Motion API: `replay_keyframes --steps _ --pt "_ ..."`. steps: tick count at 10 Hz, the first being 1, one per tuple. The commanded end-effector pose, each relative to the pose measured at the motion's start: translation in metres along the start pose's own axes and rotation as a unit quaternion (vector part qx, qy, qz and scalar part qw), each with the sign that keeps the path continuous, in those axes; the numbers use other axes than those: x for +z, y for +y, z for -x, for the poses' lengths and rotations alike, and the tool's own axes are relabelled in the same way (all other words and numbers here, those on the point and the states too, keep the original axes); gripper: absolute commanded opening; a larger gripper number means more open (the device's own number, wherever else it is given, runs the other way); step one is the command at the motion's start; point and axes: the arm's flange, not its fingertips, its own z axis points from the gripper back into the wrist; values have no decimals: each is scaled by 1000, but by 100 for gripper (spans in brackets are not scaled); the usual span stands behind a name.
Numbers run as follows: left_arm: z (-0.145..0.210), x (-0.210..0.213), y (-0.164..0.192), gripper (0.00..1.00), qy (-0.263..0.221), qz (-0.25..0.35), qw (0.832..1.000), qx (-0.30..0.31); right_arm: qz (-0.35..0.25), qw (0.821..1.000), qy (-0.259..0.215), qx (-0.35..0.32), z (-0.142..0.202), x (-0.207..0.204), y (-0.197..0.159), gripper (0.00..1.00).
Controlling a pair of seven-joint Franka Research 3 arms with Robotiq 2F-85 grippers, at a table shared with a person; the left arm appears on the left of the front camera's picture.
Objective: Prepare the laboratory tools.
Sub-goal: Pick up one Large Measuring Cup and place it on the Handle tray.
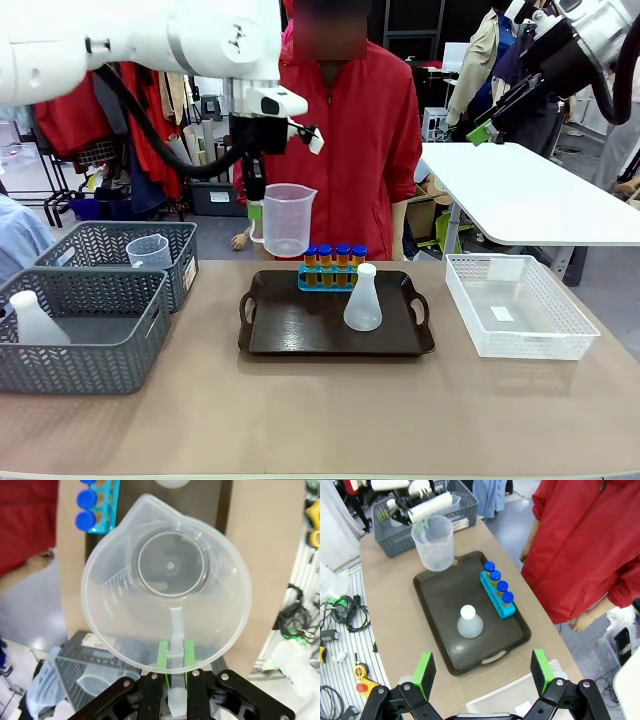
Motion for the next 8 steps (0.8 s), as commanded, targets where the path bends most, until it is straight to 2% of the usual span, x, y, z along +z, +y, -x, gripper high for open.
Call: replay_keyframes --steps 1,6,8 --pt "-2 -26 -3 0 0 -33 999 -10 3 1000 -2 0 -1 1 1 100" --pt "-12 -94 2 0 1 -23 1000 5 3 1000 -2 0 -1 1 1 100" --pt "-12 -114 4 0 -7 -42 999 18 3 1000 -2 0 -1 1 1 100"
